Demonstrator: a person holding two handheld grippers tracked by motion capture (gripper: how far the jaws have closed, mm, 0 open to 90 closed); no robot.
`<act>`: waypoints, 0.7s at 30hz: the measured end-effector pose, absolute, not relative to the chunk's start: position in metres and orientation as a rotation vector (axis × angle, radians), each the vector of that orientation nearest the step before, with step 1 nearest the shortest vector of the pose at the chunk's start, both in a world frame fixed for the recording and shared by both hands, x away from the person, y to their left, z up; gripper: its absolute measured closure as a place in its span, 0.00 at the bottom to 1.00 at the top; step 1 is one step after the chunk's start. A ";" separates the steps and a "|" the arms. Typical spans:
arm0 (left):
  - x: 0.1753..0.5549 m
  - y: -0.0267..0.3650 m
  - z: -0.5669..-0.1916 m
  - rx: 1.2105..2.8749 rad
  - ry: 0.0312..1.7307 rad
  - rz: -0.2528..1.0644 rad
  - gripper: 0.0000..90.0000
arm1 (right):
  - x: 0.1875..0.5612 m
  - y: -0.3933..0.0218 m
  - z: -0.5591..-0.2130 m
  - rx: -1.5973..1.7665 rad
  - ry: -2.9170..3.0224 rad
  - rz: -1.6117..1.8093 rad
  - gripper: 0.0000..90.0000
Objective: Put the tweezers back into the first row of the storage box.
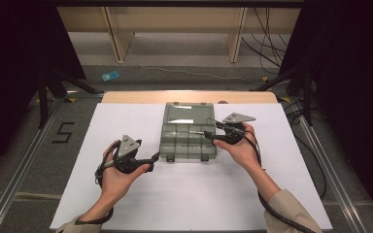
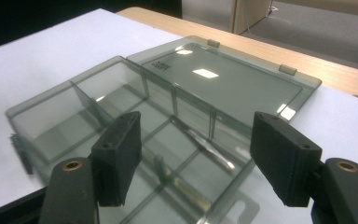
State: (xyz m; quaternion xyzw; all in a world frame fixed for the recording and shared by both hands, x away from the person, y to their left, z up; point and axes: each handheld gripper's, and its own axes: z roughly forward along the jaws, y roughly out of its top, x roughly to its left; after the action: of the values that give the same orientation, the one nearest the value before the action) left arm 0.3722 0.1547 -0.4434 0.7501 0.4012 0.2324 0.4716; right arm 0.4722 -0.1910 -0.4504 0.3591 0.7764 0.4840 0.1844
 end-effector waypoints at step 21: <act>0.372 0.151 -0.445 1.851 0.974 0.559 0.20 | 0.439 -0.214 -0.445 1.113 2.144 1.372 0.31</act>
State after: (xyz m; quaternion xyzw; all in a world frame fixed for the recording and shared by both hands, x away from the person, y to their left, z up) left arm 0.3722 0.1511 -0.4452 0.7552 0.3973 0.2279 0.4690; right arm 0.4394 -0.2142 -0.4447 0.3942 0.7589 0.4857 0.1807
